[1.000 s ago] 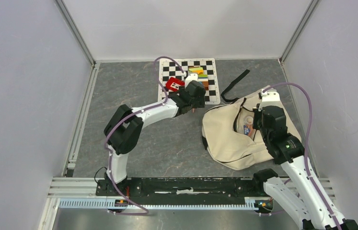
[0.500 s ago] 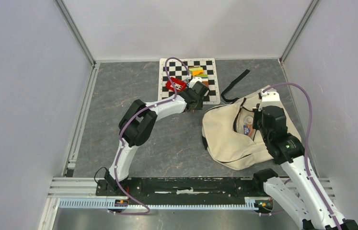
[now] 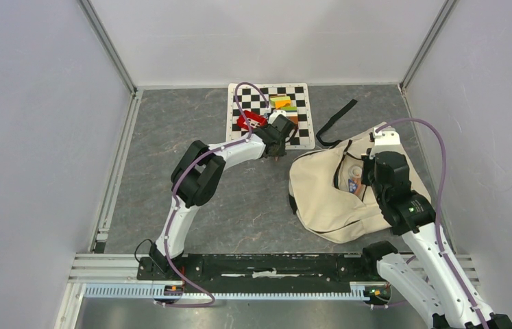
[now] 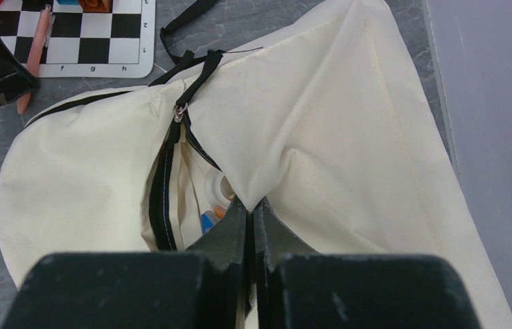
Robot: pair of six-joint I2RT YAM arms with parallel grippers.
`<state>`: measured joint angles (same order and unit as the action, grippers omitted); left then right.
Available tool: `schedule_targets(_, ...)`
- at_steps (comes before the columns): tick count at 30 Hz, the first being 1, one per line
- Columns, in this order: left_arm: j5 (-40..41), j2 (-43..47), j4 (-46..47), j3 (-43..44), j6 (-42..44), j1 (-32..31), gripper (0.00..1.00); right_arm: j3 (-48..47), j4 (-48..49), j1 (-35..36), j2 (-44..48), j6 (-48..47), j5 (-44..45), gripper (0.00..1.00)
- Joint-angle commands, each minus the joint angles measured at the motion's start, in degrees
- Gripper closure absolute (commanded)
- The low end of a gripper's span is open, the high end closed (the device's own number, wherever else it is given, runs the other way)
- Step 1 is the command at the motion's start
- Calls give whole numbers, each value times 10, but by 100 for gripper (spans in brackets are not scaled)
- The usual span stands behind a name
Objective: Pack the student bag
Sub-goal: Pick up the stationery from the center of the board.
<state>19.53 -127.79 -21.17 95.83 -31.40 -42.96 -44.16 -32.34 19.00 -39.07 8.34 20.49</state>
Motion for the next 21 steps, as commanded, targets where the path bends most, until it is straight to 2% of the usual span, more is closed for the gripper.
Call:
schedule_targets(1, -21, -11, -3, 19, 2, 6, 74, -17, 36, 3, 9, 10, -25, 100)
schedule_targets(9, -26, 2, -3, 5, 0, 8, 97, -15, 36, 3, 11, 10, -25, 100)
schedule_targets(15, -60, 78, 39, -61, -8, 6, 98, -15, 36, 3, 13, 11, -24, 100)
schedule_targets(21, -138, 248, 137, -246, -35, 4, 98, -24, 32, 3, 14, 11, -21, 100)
